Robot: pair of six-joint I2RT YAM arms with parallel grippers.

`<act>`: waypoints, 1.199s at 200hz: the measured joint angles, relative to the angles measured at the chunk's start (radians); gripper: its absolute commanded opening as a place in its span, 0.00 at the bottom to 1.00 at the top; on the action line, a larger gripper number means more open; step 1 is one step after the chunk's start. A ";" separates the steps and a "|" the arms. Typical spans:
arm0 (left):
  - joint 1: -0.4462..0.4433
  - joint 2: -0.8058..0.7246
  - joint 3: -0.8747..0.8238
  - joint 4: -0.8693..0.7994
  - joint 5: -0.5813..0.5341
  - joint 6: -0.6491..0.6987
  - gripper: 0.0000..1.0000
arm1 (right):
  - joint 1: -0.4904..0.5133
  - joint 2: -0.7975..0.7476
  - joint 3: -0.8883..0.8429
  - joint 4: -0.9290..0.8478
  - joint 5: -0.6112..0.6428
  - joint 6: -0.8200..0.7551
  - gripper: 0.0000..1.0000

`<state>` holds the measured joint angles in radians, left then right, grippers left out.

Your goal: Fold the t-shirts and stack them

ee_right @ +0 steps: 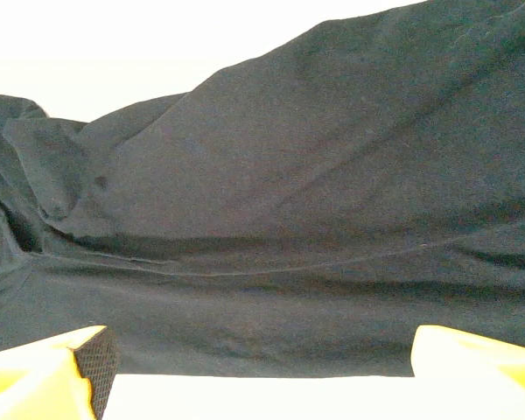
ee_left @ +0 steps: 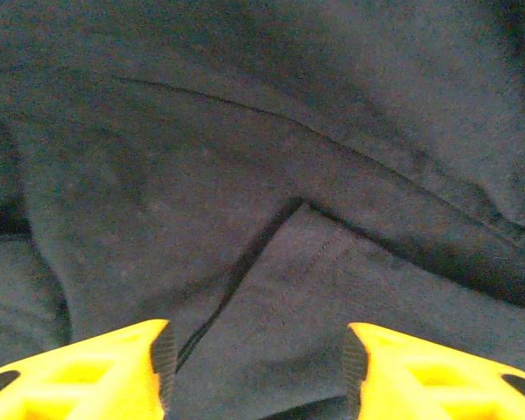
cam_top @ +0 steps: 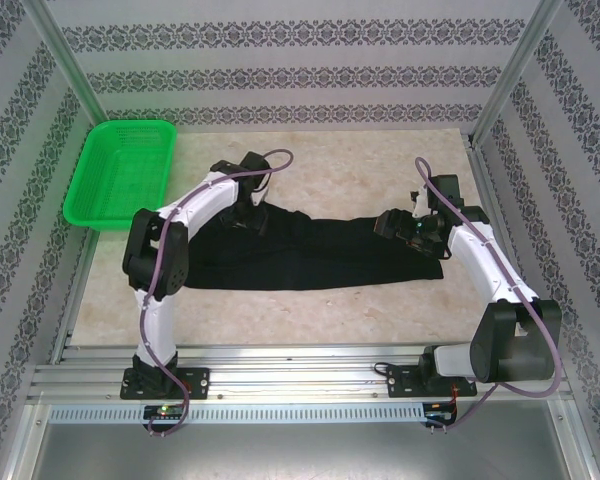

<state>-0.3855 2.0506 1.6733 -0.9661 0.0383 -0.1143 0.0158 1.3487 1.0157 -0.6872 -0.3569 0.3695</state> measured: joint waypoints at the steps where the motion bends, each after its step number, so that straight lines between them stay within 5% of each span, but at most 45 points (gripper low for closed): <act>1: 0.000 0.001 0.000 0.000 0.000 0.001 0.51 | 0.000 0.000 0.000 0.000 0.000 0.000 0.88; 50: -0.002 0.067 -0.015 -0.013 0.026 0.010 0.45 | 0.000 0.000 0.000 -0.011 0.000 -0.008 0.87; 132: -0.014 0.075 -0.064 -0.003 0.036 0.012 0.15 | 0.000 -0.010 0.000 -0.012 0.000 -0.007 0.87; 240: -0.056 -0.183 -0.308 0.100 -0.019 -0.011 0.13 | 0.000 -0.011 -0.011 -0.011 0.004 -0.006 0.86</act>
<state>-0.4419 1.8675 1.3655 -0.8661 0.0196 -0.1257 0.0158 1.3373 1.0050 -0.6983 -0.3527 0.3634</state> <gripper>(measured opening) 0.136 0.864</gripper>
